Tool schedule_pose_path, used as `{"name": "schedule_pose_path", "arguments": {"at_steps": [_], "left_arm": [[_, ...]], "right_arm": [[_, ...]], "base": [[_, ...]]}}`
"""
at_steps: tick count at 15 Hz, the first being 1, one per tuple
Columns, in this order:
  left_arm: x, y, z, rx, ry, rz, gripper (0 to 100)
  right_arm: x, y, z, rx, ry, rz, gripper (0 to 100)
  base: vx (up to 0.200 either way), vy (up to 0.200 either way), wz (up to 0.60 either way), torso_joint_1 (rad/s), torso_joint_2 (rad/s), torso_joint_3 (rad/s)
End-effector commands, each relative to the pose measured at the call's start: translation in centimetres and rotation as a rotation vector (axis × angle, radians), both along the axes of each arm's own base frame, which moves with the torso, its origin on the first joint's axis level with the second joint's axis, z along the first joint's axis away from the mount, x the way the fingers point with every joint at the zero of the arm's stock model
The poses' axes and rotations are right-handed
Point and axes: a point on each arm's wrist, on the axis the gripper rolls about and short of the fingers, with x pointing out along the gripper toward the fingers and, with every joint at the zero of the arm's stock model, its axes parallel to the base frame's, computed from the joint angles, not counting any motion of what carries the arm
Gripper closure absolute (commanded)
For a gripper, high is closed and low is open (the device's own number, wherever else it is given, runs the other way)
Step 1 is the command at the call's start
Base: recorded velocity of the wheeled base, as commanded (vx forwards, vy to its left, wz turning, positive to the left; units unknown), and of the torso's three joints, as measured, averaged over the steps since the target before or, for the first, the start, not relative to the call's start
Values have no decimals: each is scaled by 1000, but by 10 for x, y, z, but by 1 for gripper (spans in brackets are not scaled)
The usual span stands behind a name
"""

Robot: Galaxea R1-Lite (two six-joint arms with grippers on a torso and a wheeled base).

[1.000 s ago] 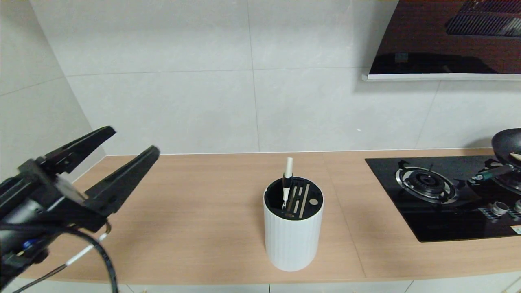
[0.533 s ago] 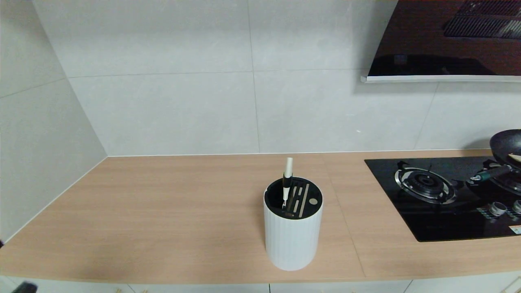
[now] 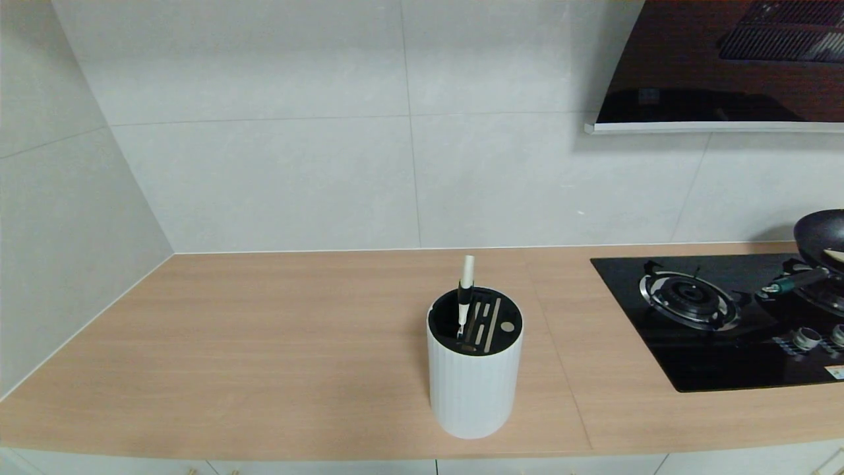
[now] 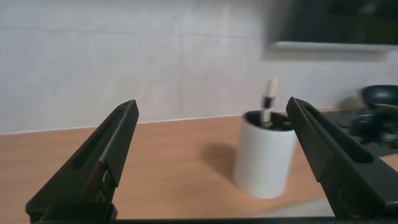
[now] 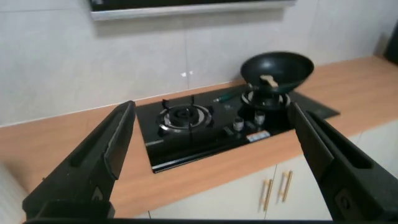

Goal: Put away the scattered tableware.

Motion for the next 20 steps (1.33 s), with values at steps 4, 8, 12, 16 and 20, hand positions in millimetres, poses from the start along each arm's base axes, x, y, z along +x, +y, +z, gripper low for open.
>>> {"name": "schedule_pose_path", "arguments": {"at_steps": [4,8,12,16,20], "left_arm": [[5,6,-30,119,245,287,0],[5,6,-35,124,290,275,0],[5,6,-34,72,289,269,0],[5,6,-34,75,289,270,0],[5,6,-34,75,289,270,0]], "right_arm": [[27,0,-55,-1,61,11,0],[27,0,-62,4,127,36,0],[29,6,-64,84,118,299,0],[29,8,-67,-54,190,384,0],[29,8,-68,29,171,390,0]], "base": [[0,0,0,0,0,0],[0,0,0,0,0,0],[0,0,0,0,0,0],[0,0,0,0,0,0],[0,0,0,0,0,0]]}}
